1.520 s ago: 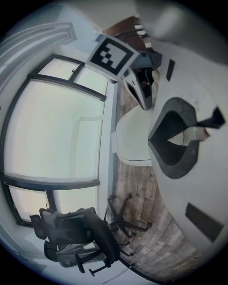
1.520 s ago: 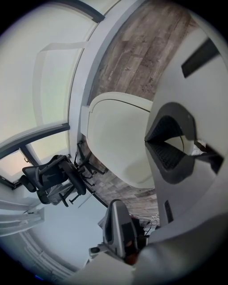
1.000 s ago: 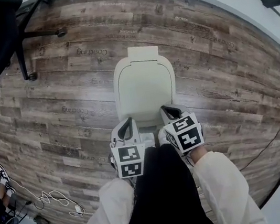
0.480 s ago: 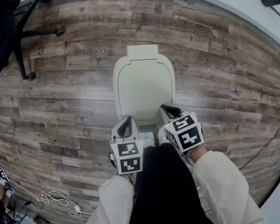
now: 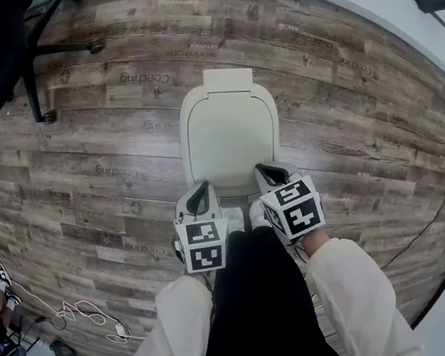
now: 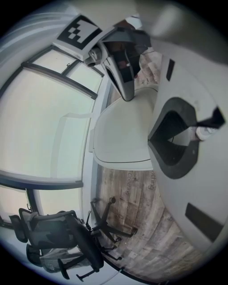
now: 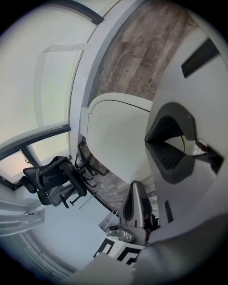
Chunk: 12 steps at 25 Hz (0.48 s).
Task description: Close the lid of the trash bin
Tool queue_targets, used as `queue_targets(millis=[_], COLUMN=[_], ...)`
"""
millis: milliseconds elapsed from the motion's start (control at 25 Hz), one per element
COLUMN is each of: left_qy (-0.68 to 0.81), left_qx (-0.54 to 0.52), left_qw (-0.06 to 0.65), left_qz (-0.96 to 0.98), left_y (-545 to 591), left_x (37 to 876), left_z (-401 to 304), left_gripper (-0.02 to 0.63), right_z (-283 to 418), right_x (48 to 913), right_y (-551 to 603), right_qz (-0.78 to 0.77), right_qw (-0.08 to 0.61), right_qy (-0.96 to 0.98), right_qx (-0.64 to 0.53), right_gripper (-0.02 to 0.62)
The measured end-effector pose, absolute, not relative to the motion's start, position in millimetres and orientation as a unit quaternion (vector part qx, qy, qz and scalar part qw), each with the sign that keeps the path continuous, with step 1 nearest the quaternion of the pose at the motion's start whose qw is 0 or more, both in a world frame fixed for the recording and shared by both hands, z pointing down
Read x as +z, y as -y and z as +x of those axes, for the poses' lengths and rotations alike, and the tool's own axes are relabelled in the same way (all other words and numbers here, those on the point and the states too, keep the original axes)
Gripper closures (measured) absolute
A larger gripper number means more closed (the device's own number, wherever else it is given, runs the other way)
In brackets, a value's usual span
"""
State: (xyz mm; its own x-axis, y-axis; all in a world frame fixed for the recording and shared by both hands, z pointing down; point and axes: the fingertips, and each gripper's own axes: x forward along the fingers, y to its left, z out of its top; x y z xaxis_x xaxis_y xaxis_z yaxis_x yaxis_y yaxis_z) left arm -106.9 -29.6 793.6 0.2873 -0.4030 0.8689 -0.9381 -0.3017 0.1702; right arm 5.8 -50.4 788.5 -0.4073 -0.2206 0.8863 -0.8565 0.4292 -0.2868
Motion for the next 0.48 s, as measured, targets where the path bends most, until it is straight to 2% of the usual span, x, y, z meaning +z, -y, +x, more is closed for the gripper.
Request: queue_targets(millis=[480], left_qy=[0.478], left_qx=[0.37], left_qw=[0.346], left_qz=[0.718], left_y=[19.9], left_x=[773.7], left_z=[-112.0], left_gripper=[0.598], right_z=[13.1], right_x=[777.6], right_y=[31.5], right_qz=[0.366], right_qw=[0.401], right_qy=[0.737], right_qx=[0.403], right_gripper=[0.572])
